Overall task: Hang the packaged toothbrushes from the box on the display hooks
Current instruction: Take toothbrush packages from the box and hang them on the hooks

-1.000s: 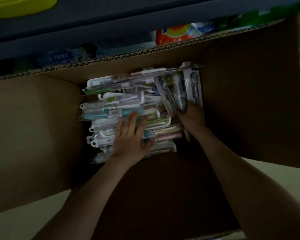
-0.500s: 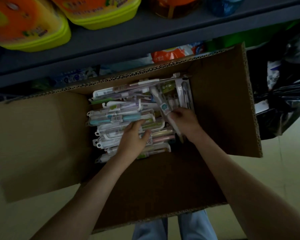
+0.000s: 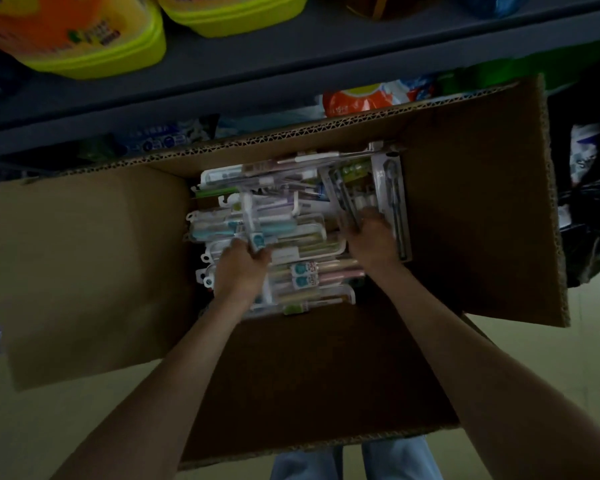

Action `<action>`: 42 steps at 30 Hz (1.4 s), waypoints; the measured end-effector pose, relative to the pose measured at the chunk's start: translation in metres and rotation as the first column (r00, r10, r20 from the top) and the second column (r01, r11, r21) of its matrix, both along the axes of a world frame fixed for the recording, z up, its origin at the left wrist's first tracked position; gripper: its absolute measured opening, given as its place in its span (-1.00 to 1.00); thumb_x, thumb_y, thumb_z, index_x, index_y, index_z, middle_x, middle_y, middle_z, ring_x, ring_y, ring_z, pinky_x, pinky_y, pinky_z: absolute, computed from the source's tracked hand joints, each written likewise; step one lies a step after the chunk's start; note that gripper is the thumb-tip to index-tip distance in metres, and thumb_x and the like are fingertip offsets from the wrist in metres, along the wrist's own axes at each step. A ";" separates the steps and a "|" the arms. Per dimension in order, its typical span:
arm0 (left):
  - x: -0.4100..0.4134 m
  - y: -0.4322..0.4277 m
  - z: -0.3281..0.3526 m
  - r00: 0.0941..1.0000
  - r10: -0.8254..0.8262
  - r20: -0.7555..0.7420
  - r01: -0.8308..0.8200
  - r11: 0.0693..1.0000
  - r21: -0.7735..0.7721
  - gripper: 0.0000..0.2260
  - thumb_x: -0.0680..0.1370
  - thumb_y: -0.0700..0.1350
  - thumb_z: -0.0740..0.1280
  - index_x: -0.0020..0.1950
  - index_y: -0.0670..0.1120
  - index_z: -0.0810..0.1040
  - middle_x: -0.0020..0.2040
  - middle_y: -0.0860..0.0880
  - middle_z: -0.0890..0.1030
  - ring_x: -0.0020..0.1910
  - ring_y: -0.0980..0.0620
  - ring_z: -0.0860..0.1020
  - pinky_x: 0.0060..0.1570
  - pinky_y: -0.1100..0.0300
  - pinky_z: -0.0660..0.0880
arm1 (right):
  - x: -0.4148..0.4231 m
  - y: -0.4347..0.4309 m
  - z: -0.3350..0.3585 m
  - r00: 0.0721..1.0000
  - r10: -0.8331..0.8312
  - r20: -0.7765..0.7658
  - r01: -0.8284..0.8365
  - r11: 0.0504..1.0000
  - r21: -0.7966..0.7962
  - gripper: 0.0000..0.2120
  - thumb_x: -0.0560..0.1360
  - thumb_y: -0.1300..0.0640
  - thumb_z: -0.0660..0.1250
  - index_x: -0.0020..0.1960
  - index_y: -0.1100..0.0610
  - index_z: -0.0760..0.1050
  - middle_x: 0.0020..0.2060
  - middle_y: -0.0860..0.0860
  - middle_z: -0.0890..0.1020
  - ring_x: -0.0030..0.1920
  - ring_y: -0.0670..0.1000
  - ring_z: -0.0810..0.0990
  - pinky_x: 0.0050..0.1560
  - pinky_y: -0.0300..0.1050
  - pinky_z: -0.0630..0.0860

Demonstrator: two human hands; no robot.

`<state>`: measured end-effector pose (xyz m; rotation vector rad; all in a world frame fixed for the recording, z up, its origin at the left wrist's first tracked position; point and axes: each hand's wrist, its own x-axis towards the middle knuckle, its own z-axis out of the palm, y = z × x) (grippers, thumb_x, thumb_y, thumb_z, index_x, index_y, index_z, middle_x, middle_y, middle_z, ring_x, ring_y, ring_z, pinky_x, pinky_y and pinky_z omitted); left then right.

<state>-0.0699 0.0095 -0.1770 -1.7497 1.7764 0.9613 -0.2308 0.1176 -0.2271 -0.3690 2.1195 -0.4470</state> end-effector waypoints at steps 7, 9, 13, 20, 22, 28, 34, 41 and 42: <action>0.010 0.009 -0.010 0.967 -0.256 0.011 0.244 0.908 -0.340 -0.51 0.58 -0.03 0.29 0.44 -0.19 0.25 0.39 -0.24 0.26 0.35 -0.22 0.26 0.28 -0.02 0.27 | -0.011 0.013 -0.038 0.990 -0.039 0.138 0.012 0.981 0.191 -0.38 0.55 0.01 0.33 0.49 0.21 0.18 0.36 0.21 0.39 0.30 0.21 0.43 0.12 -0.10 0.42; 0.006 0.016 -0.014 0.951 -0.307 -0.026 0.282 0.900 -0.332 -0.53 0.58 -0.07 0.29 0.44 -0.18 0.27 0.41 -0.23 0.24 0.36 -0.21 0.24 0.30 0.00 0.23 | -0.011 0.015 -0.041 0.987 -0.088 0.133 0.063 0.981 0.181 -0.31 0.49 0.02 0.41 0.49 0.20 0.17 0.36 0.20 0.40 0.30 0.20 0.44 0.16 -0.07 0.44; -0.004 0.027 -0.017 0.933 -0.346 -0.103 0.297 0.898 -0.325 -0.58 0.57 -0.12 0.29 0.41 -0.18 0.33 0.40 -0.22 0.25 0.37 -0.20 0.24 0.32 -0.01 0.25 | -0.004 0.016 -0.035 0.982 0.136 0.128 -0.161 0.963 0.217 -0.41 0.44 -0.04 0.44 0.36 0.16 0.35 0.21 0.15 0.54 0.18 0.18 0.53 0.14 0.02 0.52; -0.016 0.040 -0.010 0.908 -0.409 -0.095 0.377 0.894 -0.242 -0.60 0.60 -0.05 0.25 0.41 -0.14 0.34 0.42 -0.16 0.22 0.43 -0.15 0.20 0.37 0.02 0.23 | 0.009 0.013 -0.027 0.970 0.231 0.081 -0.245 0.925 0.292 -0.59 0.52 0.10 0.36 0.31 0.21 0.40 0.22 0.19 0.52 0.22 0.19 0.50 0.17 0.13 0.51; -0.016 0.037 -0.008 0.911 -0.396 -0.115 0.366 0.904 -0.219 -0.62 0.61 -0.06 0.24 0.41 -0.14 0.35 0.42 -0.15 0.24 0.42 -0.14 0.21 0.38 0.03 0.24 | 0.008 0.013 -0.021 0.975 0.209 0.071 -0.220 0.927 0.305 -0.61 0.53 0.13 0.35 0.32 0.21 0.40 0.23 0.17 0.52 0.21 0.16 0.52 0.15 0.04 0.53; -0.024 0.030 0.008 0.904 -0.311 -0.294 0.292 0.950 -0.106 -0.66 0.62 -0.09 0.24 0.40 -0.08 0.37 0.37 -0.09 0.34 0.15 0.05 0.42 0.09 0.24 0.38 | -0.009 0.021 0.025 0.987 0.160 0.023 -0.159 0.943 0.293 -0.58 0.52 0.06 0.35 0.32 0.19 0.41 0.22 0.15 0.53 0.22 0.14 0.51 0.12 -0.08 0.51; -0.052 0.037 0.022 0.898 -0.069 -0.435 0.151 0.976 0.157 -0.69 0.61 -0.08 0.28 0.35 -0.07 0.41 0.18 0.04 0.52 -0.02 0.18 0.49 -0.12 0.37 0.38 | -0.008 0.023 0.080 0.997 0.061 0.051 -0.073 0.953 0.295 -0.70 0.49 0.07 0.39 0.15 0.19 0.50 0.03 0.10 0.61 0.00 0.12 0.63 -0.03 -0.03 0.60; -0.070 0.039 0.039 0.867 0.256 -0.427 -0.078 0.917 0.392 -0.67 0.59 0.03 0.30 0.32 -0.06 0.42 -0.05 0.17 0.48 -0.16 0.28 0.45 -0.21 0.37 0.41 | 0.013 0.043 0.111 1.000 0.019 0.019 -0.022 0.979 0.205 -0.81 0.52 0.12 0.34 0.11 0.12 0.48 -0.12 0.00 0.60 -0.21 -0.03 0.56 -0.43 -0.29 0.34; -0.070 0.038 0.042 0.859 0.266 -0.436 -0.077 0.911 0.404 -0.67 0.58 0.05 0.32 0.29 -0.05 0.43 -0.06 0.17 0.50 -0.13 0.25 0.49 -0.17 0.33 0.45 | 0.016 0.045 0.116 1.000 0.008 0.016 -0.011 0.983 0.186 -0.80 0.53 0.13 0.33 0.14 0.13 0.46 -0.15 -0.02 0.57 -0.24 -0.06 0.55 -0.42 -0.30 0.35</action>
